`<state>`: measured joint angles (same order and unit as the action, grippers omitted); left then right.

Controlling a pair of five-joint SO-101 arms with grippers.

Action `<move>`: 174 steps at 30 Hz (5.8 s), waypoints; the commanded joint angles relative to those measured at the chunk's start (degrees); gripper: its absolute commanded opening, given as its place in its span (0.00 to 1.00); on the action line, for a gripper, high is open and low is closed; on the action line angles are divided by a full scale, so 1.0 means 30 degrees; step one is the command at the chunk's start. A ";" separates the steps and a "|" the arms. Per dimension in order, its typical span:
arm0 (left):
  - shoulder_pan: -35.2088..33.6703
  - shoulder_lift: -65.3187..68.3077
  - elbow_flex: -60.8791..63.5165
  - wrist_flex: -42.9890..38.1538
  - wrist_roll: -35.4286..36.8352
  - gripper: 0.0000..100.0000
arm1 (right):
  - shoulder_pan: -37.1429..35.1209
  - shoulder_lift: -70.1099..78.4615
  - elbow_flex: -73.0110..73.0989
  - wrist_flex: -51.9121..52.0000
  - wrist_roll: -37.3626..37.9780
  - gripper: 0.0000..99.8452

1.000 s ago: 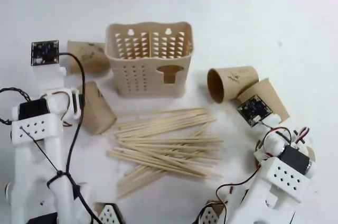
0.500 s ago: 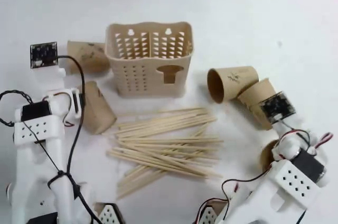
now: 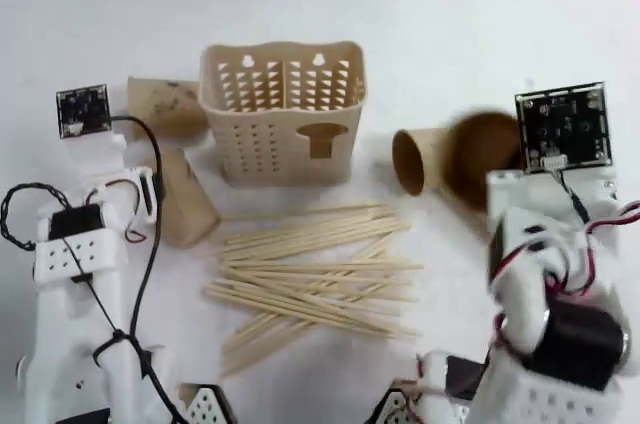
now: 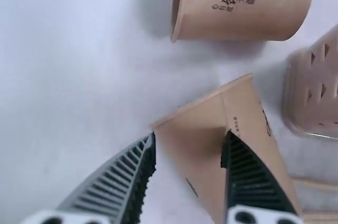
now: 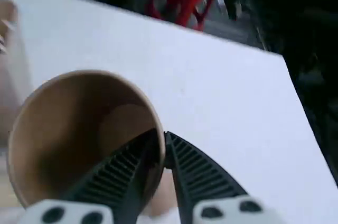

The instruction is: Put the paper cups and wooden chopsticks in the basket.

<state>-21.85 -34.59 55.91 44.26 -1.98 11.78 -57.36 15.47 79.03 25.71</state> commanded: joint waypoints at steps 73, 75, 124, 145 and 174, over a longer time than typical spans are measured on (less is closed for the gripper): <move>0.0952 -0.0308 0.0791 -0.1114 0.0117 0.21 | -0.5407 0.7370 0.5538 -0.3473 0.1465 0.24; 0.0952 -0.0308 0.0791 -0.1114 0.0088 0.21 | -0.5758 0.7370 0.6535 -0.5026 0.1582 0.24; 0.0982 -0.0308 0.0791 -0.1114 0.0088 0.21 | -0.4205 1.8183 0.5333 -1.4022 0.0967 0.22; 0.0982 -0.0337 0.0821 -0.1114 0.0088 0.21 | -0.2711 1.4491 -0.0615 -0.6579 -0.2286 0.02; 0.0982 -0.0337 0.0821 -0.1114 0.0088 0.21 | -1.0916 1.1385 -1.1634 -0.0659 -0.6330 0.02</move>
<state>-19.91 -35.65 58.29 41.19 -1.80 -18.90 -27.12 -17.14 77.36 7.34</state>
